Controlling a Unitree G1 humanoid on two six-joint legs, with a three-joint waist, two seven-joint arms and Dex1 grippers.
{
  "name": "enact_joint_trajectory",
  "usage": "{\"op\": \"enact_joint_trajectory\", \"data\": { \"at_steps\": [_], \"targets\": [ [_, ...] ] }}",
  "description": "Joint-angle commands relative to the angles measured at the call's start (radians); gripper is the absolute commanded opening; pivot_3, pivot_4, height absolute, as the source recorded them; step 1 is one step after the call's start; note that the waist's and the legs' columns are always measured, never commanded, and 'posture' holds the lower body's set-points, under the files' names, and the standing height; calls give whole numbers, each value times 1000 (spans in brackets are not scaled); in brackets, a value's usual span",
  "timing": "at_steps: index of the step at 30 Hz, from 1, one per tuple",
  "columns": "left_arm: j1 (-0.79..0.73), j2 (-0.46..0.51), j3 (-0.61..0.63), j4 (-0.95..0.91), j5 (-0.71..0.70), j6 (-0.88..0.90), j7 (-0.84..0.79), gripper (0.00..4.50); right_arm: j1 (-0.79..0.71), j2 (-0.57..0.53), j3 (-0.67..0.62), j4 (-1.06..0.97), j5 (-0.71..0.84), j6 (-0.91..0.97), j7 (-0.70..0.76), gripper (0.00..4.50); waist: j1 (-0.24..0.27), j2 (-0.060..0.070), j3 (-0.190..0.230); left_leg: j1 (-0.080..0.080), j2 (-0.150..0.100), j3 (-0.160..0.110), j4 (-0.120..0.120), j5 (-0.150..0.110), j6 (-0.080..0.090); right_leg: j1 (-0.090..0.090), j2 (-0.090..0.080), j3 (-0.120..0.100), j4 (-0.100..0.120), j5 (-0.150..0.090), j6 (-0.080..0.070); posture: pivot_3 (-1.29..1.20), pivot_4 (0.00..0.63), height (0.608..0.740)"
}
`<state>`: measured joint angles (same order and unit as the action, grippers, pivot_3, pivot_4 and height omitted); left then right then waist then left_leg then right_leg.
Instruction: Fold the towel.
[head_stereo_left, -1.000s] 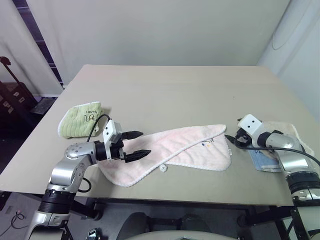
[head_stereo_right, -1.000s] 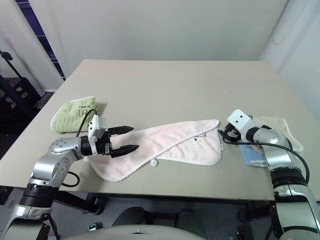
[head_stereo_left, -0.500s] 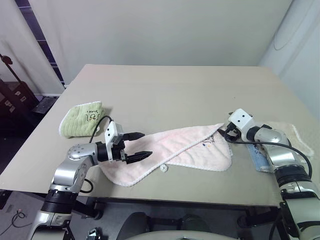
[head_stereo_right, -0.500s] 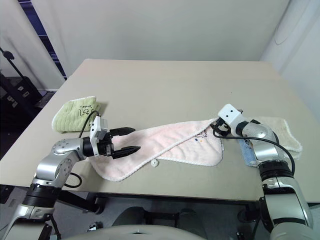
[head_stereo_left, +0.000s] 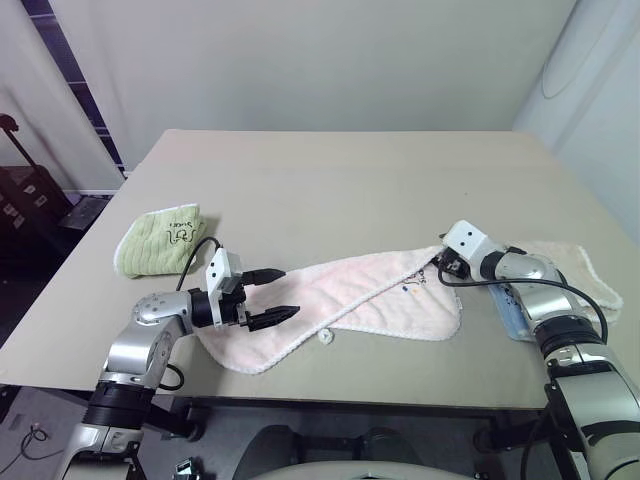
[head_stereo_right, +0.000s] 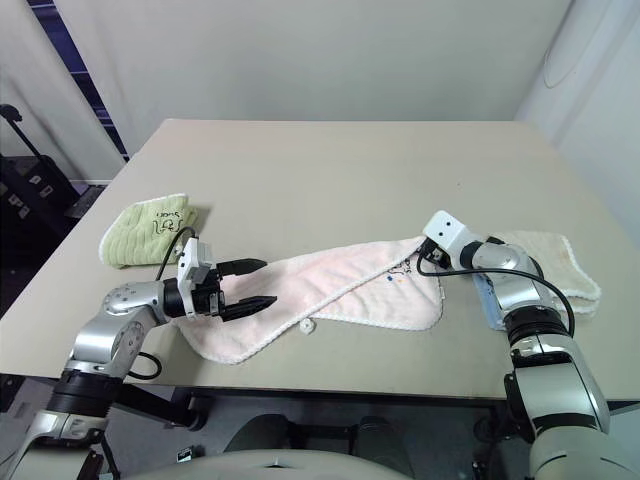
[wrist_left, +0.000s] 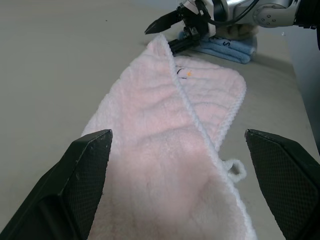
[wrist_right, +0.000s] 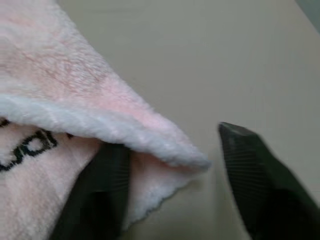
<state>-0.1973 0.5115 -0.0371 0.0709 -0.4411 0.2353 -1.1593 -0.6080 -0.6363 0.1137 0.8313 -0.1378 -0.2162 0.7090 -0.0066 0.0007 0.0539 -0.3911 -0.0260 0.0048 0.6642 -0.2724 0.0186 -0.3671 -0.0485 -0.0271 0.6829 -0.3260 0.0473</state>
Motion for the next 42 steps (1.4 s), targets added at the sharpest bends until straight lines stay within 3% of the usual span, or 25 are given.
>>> {"op": "enact_joint_trajectory", "data": {
  "at_steps": [1,4,5,9,16,18,22,31,42],
  "targets": [
    [-8,12,22,15,-3,-36,-23,4500,-31,0,-9,-14,11,-32,16,1362,-4,0,0,0,0,0,0,0,0,0,0,0,0,0,0,0,0,740],
    [-26,18,35,41,-9,-38,-30,4500,-8,-1,-28,-56,47,-23,51,193,-7,0,0,0,0,0,0,0,0,0,0,0,0,0,0,0,0,740],
    [-31,22,41,49,-11,-38,-34,4500,3,-4,-35,-77,59,-17,64,27,-8,0,0,0,0,0,0,0,0,0,0,0,0,0,0,0,0,740],
    [-38,36,57,76,-16,-48,-53,4500,80,-7,-88,-252,168,74,128,27,-6,0,0,0,0,0,0,0,0,0,0,0,1,0,0,0,0,740],
    [-57,71,55,34,-30,11,-63,4500,144,2,-187,-647,348,486,95,27,-5,0,0,0,0,0,0,0,0,-1,0,0,1,0,0,0,0,740],
    [-64,75,54,26,-35,24,-67,4500,133,6,-207,-736,379,585,59,27,-4,0,0,0,0,0,0,0,0,-1,0,0,1,0,-1,0,0,740],
    [-102,61,35,-33,-68,87,-63,4500,-65,72,-261,-899,441,835,-124,27,-9,3,2,-3,0,0,-1,0,0,-5,0,1,2,1,-1,0,0,740],
    [-99,22,-36,-43,-40,103,-68,4500,-380,201,-286,-917,485,1033,-347,27,-6,3,1,-5,0,0,-4,1,-2,-7,0,1,0,1,-1,0,0,740],
    [-137,0,-136,-51,25,138,-41,4500,-456,273,-285,-803,446,1036,-493,27,-7,3,1,-6,0,0,-3,1,-2,-7,0,1,0,1,-1,0,0,740]
  ]
}}
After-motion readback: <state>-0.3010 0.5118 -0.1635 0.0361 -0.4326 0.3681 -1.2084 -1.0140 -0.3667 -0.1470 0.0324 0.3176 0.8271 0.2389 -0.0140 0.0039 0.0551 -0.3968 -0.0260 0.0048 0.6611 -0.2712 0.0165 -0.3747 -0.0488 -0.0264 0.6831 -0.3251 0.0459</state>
